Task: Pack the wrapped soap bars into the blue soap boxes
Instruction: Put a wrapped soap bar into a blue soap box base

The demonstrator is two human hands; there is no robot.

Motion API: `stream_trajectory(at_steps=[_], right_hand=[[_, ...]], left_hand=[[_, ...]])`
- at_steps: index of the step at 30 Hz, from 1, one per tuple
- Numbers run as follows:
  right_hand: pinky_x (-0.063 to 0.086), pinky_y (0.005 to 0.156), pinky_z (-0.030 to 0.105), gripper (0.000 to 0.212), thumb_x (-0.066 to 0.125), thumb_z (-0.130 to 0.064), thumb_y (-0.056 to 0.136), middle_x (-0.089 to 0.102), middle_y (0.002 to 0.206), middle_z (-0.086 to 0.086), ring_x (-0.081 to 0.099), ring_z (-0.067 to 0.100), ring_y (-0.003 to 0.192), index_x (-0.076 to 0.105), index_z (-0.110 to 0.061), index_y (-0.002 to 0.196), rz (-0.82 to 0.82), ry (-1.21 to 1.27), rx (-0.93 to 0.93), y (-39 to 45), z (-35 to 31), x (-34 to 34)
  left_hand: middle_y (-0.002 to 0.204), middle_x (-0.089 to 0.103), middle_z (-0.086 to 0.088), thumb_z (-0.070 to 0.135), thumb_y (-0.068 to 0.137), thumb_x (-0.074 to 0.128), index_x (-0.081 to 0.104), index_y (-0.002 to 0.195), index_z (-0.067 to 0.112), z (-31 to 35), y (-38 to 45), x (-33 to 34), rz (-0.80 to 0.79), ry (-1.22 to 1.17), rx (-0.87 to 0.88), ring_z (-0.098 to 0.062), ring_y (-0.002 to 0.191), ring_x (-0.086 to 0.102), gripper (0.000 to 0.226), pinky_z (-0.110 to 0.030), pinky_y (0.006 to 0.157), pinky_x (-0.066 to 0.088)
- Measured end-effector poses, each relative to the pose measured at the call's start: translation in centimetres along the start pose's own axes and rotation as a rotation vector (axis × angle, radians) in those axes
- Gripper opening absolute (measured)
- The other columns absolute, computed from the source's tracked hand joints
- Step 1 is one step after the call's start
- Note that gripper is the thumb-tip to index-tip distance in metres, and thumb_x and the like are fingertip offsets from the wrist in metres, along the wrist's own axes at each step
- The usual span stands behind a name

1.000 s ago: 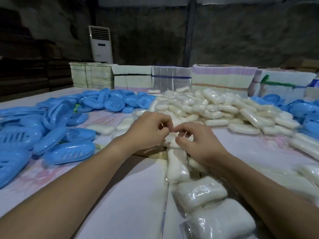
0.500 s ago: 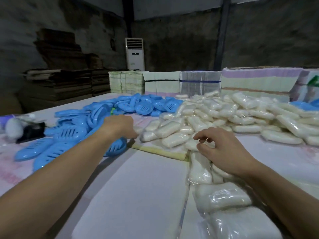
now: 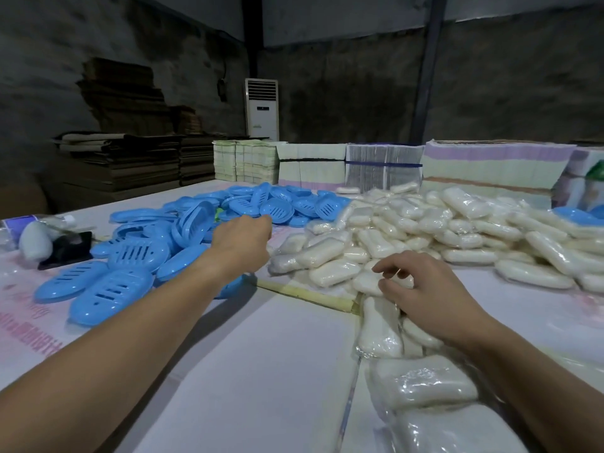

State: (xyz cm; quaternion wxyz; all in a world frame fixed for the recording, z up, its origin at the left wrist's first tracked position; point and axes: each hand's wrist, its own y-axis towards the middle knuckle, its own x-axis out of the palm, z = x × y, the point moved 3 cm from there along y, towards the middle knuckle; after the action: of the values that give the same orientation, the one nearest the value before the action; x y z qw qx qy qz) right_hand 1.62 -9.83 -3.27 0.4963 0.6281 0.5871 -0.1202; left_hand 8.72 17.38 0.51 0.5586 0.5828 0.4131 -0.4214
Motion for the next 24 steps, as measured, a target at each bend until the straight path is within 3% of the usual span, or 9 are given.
stream_trajectory(at_steps=[5, 9, 12, 16, 20, 24], right_hand=[[0.035, 0.076, 0.012, 0.021, 0.063, -0.022, 0.086, 0.063, 0.093, -0.02, 0.053, 0.0, 0.096, 0.065, -0.041, 0.095, 0.063, 0.038, 0.038, 0.1, 0.3, -0.3], [0.044, 0.075, 0.021, 0.019, 0.063, -0.016, 0.084, 0.064, 0.087, -0.022, 0.056, -0.003, 0.089, 0.07, -0.032, 0.092, 0.265, 0.112, 0.099, 0.1, 1.1, -1.7], [0.05, 0.075, 0.032, 0.019, 0.059, -0.021, 0.08, 0.064, 0.083, -0.023, 0.059, 0.004, 0.082, 0.071, -0.031, 0.091, 0.417, 0.172, 0.161, 0.0, 1.6, -3.1], [0.045, 0.072, 0.026, 0.02, 0.058, -0.021, 0.078, 0.067, 0.082, -0.016, 0.059, 0.003, 0.08, 0.07, -0.032, 0.089, 0.508, 0.195, 0.246, -0.2, 2.8, -4.5], [0.042, 0.067, 0.019, 0.021, 0.059, -0.015, 0.083, 0.066, 0.08, -0.015, 0.059, -0.001, 0.075, 0.066, -0.035, 0.083, 0.529, 0.225, 0.315, -0.4, 3.6, -5.1], [0.047, 0.076, 0.025, 0.017, 0.061, -0.021, 0.087, 0.065, 0.091, -0.014, 0.06, 0.001, 0.083, 0.066, -0.035, 0.095, 0.419, 0.176, 0.363, -0.3, 3.8, -5.3]], left_hand=[[0.092, 0.064, 0.009, 0.004, 0.088, 0.056, 0.056, 0.126, 0.029, 2.8, -1.6, -2.3, 0.251, -0.239, 0.223, -0.018, 0.096, 0.046, 0.045, -0.036, 0.074, 0.04], [0.096, 0.069, 0.008, 0.006, 0.089, 0.061, 0.071, 0.114, 0.025, 6.3, -1.8, -3.0, 0.335, -0.406, 0.393, -0.018, 0.097, 0.046, 0.033, -0.041, 0.083, 0.047], [0.095, 0.07, 0.007, 0.008, 0.085, 0.066, 0.073, 0.096, 0.021, 9.1, -1.2, -2.3, 0.278, -0.548, 0.532, -0.02, 0.097, 0.049, 0.019, -0.037, 0.087, 0.042], [0.085, 0.059, 0.014, 0.008, 0.079, 0.075, 0.064, 0.082, 0.025, 12.5, -0.7, -1.1, 0.113, -0.747, 0.658, -0.013, 0.088, 0.05, 0.02, -0.023, 0.079, 0.038], [0.103, 0.061, -0.003, -0.002, 0.075, 0.077, 0.057, 0.074, 0.032, 13.0, -1.6, 1.5, -0.031, -1.02, 0.662, -0.019, 0.101, 0.06, 0.039, -0.037, 0.094, 0.05], [0.111, 0.061, -0.003, -0.01, 0.075, 0.072, 0.058, 0.072, 0.031, 12.3, -2.4, 2.8, -0.12, -1.077, 0.685, -0.016, 0.108, 0.061, 0.044, -0.027, 0.096, 0.051]])
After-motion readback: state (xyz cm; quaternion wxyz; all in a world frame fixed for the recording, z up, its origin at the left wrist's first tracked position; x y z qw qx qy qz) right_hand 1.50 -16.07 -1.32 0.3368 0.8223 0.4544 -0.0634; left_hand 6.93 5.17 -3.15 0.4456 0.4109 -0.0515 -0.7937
